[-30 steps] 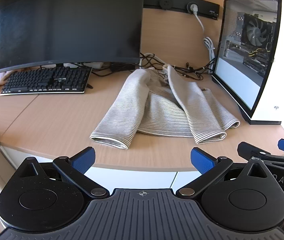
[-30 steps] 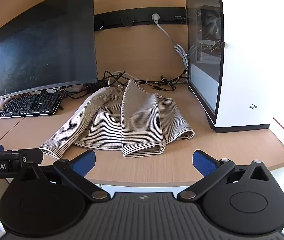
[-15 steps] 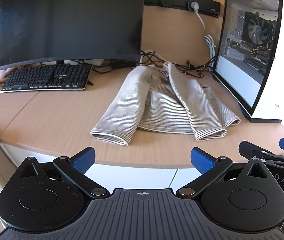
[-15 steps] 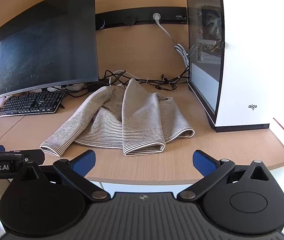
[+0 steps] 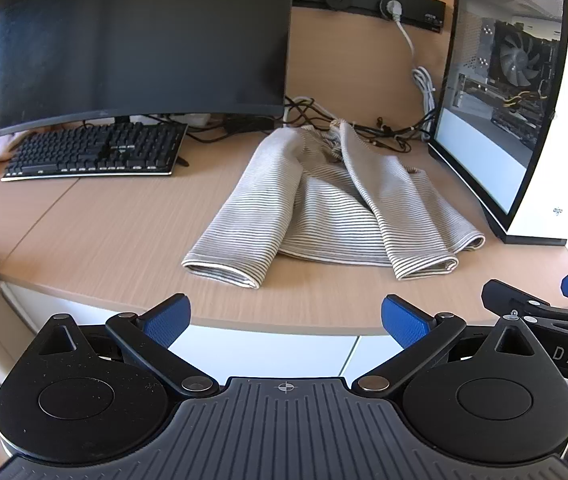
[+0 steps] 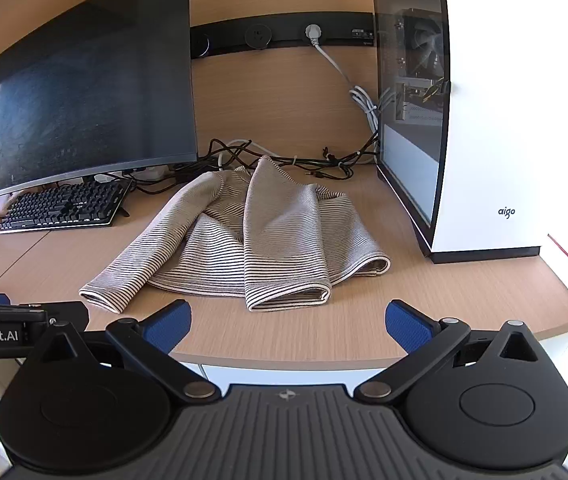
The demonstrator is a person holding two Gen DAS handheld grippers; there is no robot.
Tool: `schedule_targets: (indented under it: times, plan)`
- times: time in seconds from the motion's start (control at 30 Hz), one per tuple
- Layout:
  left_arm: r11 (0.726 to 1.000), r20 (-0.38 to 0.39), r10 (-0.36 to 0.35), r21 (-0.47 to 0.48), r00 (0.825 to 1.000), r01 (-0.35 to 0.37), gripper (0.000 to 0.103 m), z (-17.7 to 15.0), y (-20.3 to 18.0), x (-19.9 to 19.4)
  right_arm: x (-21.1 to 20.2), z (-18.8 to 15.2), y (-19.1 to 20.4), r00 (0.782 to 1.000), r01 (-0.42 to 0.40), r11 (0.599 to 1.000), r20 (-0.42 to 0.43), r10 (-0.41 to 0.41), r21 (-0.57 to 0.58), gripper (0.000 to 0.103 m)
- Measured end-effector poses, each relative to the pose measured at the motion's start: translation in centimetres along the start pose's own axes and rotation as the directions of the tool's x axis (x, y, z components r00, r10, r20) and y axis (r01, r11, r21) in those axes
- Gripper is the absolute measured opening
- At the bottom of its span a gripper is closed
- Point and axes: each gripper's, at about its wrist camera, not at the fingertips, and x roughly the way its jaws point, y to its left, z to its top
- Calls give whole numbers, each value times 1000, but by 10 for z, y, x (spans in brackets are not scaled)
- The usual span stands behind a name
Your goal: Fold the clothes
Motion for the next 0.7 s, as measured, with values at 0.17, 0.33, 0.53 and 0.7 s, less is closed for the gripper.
schedule_targets:
  times: [0.17, 0.33, 0.53, 0.7]
  plan:
    - [1000, -10, 5, 13, 1000, -5, 103, 1, 1, 5, 5, 0, 1, 1000, -3, 1000, -7, 3, 4, 103]
    - [1000, -19, -15, 0, 1000, 15, 103, 3, 7, 19, 16, 1, 2, 1000, -8, 1000, -30, 8, 10, 103]
    - [998, -80, -70, -8, 994, 70, 103, 17, 15, 52, 42, 4, 2, 997, 27, 998, -79, -23, 49, 103]
    - [988, -119, -152, 0, 981, 153, 103, 37, 19, 86, 69, 8, 1, 988, 95, 991, -128, -82, 98, 103]
